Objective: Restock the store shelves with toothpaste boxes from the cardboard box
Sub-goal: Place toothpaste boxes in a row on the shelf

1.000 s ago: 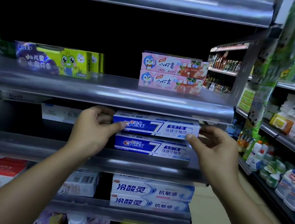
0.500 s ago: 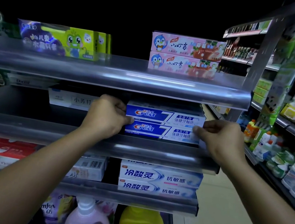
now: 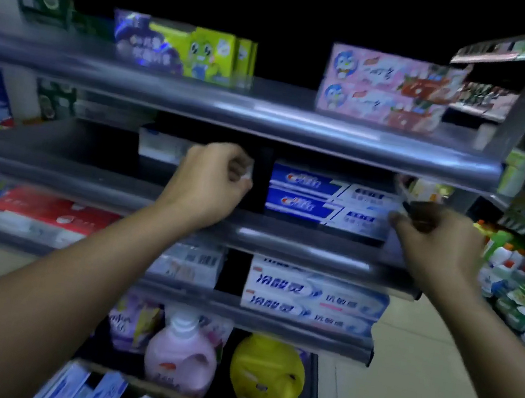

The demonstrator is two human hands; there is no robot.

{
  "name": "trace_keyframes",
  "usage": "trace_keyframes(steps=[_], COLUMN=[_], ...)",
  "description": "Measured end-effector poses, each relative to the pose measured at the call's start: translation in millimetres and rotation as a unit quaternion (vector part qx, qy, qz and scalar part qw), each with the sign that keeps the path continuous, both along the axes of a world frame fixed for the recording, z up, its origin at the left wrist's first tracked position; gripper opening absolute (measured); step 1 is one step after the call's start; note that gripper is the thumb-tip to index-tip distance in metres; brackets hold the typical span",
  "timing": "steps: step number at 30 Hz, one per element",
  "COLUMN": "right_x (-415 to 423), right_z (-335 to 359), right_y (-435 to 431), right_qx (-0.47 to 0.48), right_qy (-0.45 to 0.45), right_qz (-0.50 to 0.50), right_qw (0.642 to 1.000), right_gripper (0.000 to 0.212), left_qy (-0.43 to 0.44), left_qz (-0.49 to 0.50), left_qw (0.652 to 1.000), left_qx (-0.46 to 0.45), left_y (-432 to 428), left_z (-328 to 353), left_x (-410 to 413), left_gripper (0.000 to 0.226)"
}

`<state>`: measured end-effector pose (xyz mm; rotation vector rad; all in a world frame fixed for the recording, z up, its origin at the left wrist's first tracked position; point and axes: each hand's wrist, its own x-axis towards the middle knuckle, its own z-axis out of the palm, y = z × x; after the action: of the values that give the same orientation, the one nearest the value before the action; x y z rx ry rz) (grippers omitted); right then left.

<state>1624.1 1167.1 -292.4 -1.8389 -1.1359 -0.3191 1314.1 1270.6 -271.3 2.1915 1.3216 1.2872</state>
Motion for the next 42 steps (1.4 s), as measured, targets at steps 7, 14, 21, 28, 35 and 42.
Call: trace_keyframes(steps=[7, 14, 21, 28, 35, 42], right_x=[-32.0, -170.9, -215.0, -225.6, -233.2, -246.6], right_z=[-73.4, -134.6, -196.9, -224.5, -222.9, -202.8], right_y=[-46.4, -95.2, -108.4, -120.3, -119.1, -100.3], right_qx=[-0.012, -0.041, -0.103, -0.155, -0.211, -0.281], right_qy=[0.062, 0.173, 0.246, 0.261, 0.222, 0.33], right_qz=[0.212, 0.308, 0.323, 0.316, 0.352, 0.414], right_qw=[0.975, 0.935, 0.908, 0.899, 0.885, 0.8], right_gripper=[0.039, 0.017, 0.032, 0.037, 0.054, 0.041], left_qy=[-0.029, 0.081, 0.168, 0.176, -0.132, -0.258], left_qz=[0.051, 0.28, 0.271, 0.293, 0.247, 0.007], left_qw=[0.998, 0.916, 0.835, 0.847, 0.82, 0.816], left_qx=[-0.013, -0.277, -0.448, -0.408, -0.5, -0.517], left_y=[-83.8, -151.2, -185.5, -189.6, -199.6, -230.2], left_z=[-67.8, -220.8, -317.5, -333.6, -313.1, -262.7], left_x=[-134.5, -234.6, -259.3, -261.0, -274.5, -253.7], left_gripper=[0.016, 0.023, 0.045, 0.026, 0.021, 0.038])
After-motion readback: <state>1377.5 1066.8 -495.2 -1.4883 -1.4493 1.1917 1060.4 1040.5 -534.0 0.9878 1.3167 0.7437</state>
